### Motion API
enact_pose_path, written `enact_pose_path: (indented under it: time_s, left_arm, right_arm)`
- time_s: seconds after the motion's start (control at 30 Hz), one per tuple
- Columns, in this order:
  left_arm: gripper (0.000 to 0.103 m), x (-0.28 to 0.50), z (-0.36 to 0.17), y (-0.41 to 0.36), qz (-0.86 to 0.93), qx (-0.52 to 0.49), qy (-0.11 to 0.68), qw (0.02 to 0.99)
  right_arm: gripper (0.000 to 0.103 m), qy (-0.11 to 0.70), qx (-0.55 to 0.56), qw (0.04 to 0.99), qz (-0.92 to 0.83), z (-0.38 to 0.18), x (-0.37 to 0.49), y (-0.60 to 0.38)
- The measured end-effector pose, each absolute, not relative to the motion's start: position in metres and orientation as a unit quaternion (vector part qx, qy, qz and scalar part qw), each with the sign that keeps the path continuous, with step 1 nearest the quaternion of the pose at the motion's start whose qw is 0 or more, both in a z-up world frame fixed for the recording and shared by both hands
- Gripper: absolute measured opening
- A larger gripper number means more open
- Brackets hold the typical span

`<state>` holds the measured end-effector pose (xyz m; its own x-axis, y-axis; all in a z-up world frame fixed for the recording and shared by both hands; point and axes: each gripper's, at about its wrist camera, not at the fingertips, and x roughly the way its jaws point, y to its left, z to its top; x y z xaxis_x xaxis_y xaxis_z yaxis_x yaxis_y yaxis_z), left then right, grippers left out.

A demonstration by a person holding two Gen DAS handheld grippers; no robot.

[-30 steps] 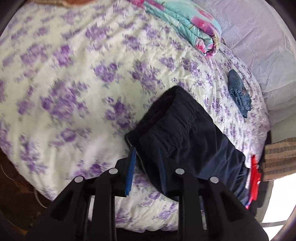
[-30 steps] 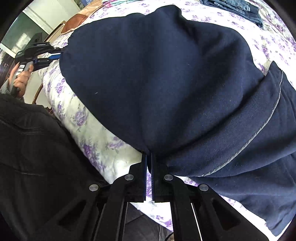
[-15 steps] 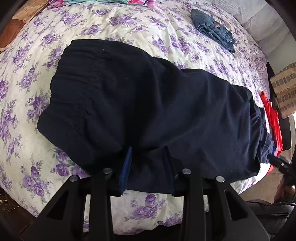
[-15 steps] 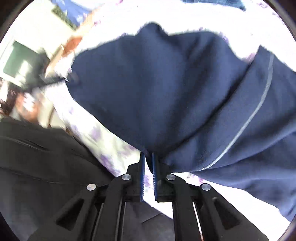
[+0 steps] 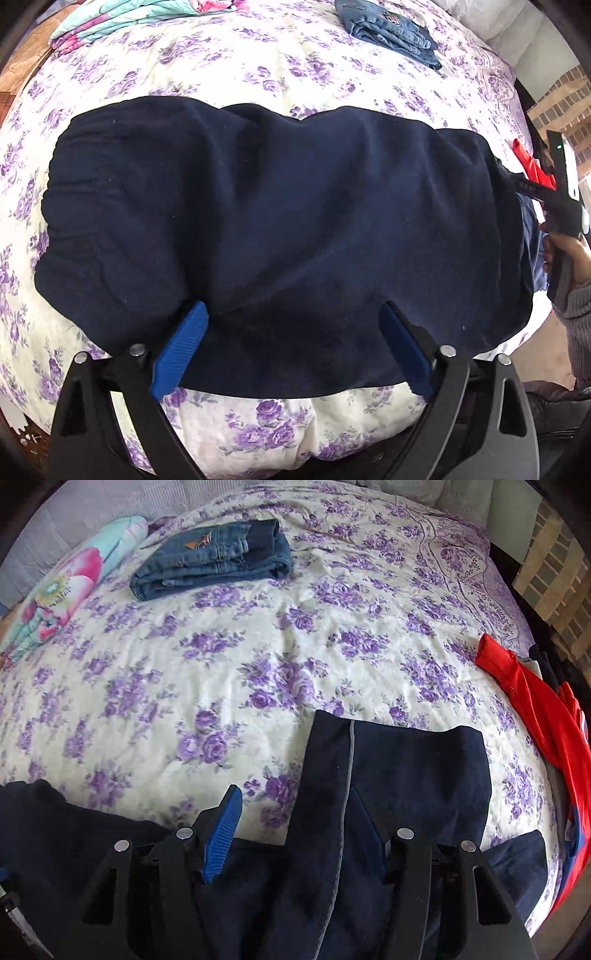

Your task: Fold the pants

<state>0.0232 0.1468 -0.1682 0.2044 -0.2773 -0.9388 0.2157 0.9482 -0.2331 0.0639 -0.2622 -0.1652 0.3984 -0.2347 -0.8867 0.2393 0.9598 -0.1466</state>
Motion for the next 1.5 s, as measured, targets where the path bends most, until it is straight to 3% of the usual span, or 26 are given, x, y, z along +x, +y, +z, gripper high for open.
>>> enact_pose_path:
  time_s: [0.1,0.2,0.3,0.5,0.73,0.83,0.9,0.97,1.03,1.17,1.3,1.4,1.5]
  left_arm:
    - [0.095,0.027,-0.169,0.150,-0.167,-0.035,0.613,0.772]
    - [0.098,0.028,-0.172,0.147,-0.171,-0.032,0.616,0.768]
    - [0.098,0.030,-0.173,0.143,-0.172,-0.021,0.623,0.763]
    - [0.098,0.032,-0.174,0.138,-0.172,-0.004,0.632,0.756]
    - [0.098,0.039,-0.178,0.121,-0.164,0.034,0.641,0.749]
    - [0.099,0.040,-0.180,0.112,-0.154,0.052,0.640,0.751]
    - [0.099,0.040,-0.181,0.106,-0.145,0.060,0.639,0.753]
    - [0.099,0.041,-0.181,0.103,-0.140,0.062,0.637,0.755]
    - [0.099,0.041,-0.179,0.104,-0.139,0.052,0.637,0.757]
    - [0.099,0.043,-0.178,0.113,-0.137,0.006,0.637,0.759]
    - [0.099,0.045,-0.178,0.113,-0.135,0.003,0.636,0.759]
    - [0.099,0.041,-0.176,0.115,-0.134,-0.002,0.634,0.762]
    - [0.098,0.037,-0.170,0.122,-0.131,-0.023,0.629,0.766]
  right_arm:
    - [0.052,0.534,-0.014,0.831,-0.156,-0.176,0.059,-0.264]
    - [0.019,0.526,0.000,0.837,-0.152,-0.178,0.054,-0.275]
    - [0.008,0.479,0.070,0.864,-0.137,-0.154,0.035,-0.294]
    - [0.006,0.303,0.335,0.879,-0.149,-0.102,-0.098,-0.395]
    - [0.007,0.254,0.593,0.742,-0.184,-0.206,-0.215,-0.452]
    - [0.013,0.251,0.571,0.763,-0.167,-0.195,-0.206,-0.448]
    - [0.038,0.258,0.563,0.768,-0.166,-0.191,-0.197,-0.450]
    - [0.037,0.272,0.545,0.775,-0.167,-0.191,-0.187,-0.451]
    - [0.013,0.273,0.534,0.781,-0.174,-0.188,-0.188,-0.450]
    - [0.011,0.253,0.488,0.818,-0.168,-0.154,-0.207,-0.439]
    - [0.008,0.309,0.538,0.759,-0.197,-0.211,-0.227,-0.462]
    - [0.014,0.297,0.514,0.780,-0.200,-0.190,-0.232,-0.459]
    - [0.014,0.284,0.460,0.807,-0.240,-0.158,-0.228,-0.458]
